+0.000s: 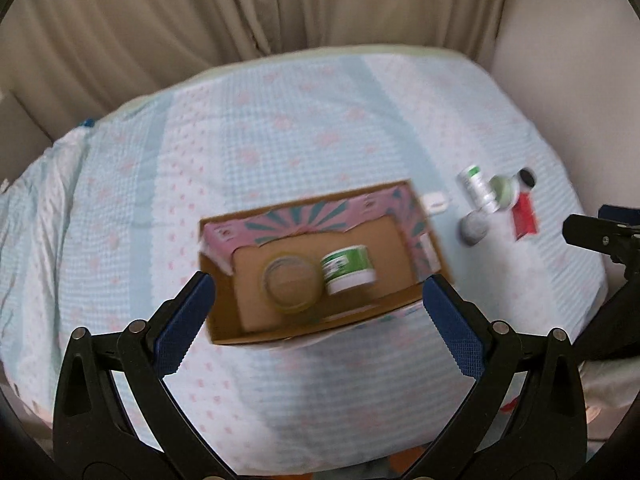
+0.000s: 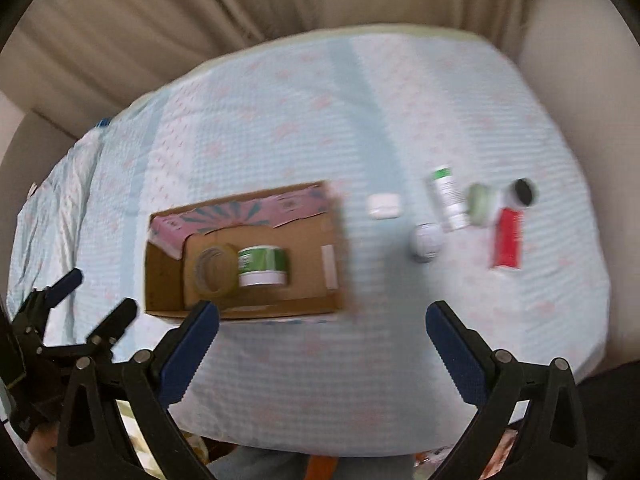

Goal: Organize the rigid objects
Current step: 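Withdraw both grippers from the box toward the remaining items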

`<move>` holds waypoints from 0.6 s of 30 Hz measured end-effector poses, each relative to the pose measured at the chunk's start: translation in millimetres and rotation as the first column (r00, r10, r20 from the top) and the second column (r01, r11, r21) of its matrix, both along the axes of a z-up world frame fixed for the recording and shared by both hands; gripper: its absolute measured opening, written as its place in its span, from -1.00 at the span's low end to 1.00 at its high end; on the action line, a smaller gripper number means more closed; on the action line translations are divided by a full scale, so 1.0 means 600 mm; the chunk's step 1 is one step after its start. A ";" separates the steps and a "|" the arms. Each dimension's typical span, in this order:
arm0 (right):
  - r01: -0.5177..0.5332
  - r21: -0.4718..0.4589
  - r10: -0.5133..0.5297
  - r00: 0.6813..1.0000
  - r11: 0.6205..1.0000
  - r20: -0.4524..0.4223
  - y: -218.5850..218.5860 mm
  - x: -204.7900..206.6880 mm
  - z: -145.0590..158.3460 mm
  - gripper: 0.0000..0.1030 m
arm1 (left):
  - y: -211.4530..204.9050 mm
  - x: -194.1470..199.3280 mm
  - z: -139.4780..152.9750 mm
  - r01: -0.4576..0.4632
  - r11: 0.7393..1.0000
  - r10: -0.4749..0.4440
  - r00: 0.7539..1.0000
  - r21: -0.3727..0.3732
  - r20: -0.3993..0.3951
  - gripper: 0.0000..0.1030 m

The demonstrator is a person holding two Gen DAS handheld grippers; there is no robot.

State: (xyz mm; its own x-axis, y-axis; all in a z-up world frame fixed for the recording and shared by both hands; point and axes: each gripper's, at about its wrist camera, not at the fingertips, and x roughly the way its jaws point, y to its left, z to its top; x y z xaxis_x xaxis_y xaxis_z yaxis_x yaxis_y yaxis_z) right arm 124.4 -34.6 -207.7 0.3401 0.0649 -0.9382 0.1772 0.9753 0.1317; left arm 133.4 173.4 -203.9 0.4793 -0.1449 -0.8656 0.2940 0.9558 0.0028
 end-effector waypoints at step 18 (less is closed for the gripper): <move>0.049 -0.023 -0.045 0.986 0.999 0.159 -0.411 -0.026 0.016 1.00 | -0.374 -0.029 0.017 -0.144 0.988 0.148 0.986 -0.053 0.074 0.99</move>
